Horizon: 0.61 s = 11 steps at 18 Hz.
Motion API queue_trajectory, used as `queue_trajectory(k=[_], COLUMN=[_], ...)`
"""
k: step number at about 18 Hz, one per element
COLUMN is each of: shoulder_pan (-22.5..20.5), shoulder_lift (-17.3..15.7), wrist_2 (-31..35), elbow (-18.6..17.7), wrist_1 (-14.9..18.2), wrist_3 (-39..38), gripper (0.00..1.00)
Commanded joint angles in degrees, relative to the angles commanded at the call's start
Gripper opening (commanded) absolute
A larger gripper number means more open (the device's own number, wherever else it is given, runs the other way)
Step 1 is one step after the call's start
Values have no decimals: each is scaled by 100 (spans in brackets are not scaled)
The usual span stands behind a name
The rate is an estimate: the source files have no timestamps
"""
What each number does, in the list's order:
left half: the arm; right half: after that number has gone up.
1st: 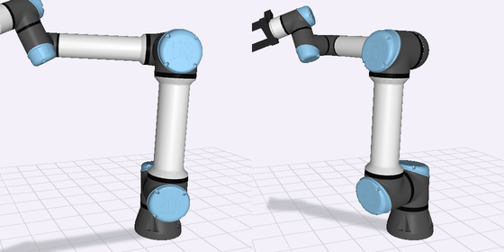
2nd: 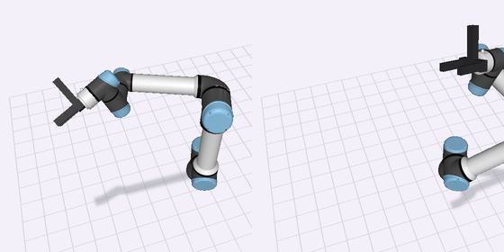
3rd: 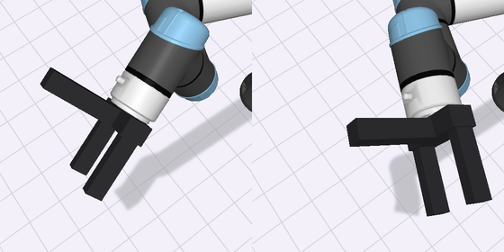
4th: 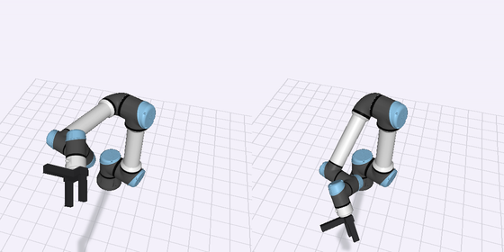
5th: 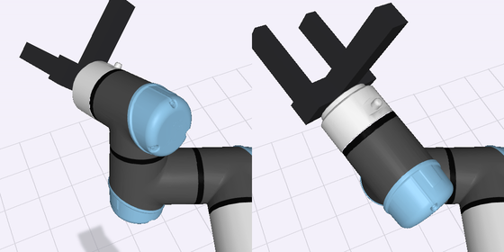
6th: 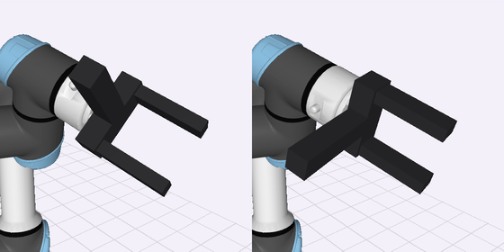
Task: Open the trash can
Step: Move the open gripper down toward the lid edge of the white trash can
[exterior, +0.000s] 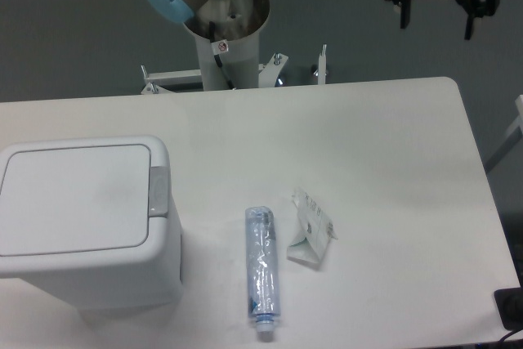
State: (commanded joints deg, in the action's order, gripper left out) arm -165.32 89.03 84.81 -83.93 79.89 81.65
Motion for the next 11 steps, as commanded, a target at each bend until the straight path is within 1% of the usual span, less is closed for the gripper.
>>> queue_trajectory(k=[2,5,7,10,11], shoulder_pan=[0,105,254,702,860], shoulder_lift=[9,70,166,342,412], wrist_2=[9,9,0,18,9], elbow=[9,61,149,263,272], wrist_1=[-9,-17,-18,-53,-244], wrist_3=[-140,-596,-1297,-2344,-2782], gripper=[100,100,100,100,100])
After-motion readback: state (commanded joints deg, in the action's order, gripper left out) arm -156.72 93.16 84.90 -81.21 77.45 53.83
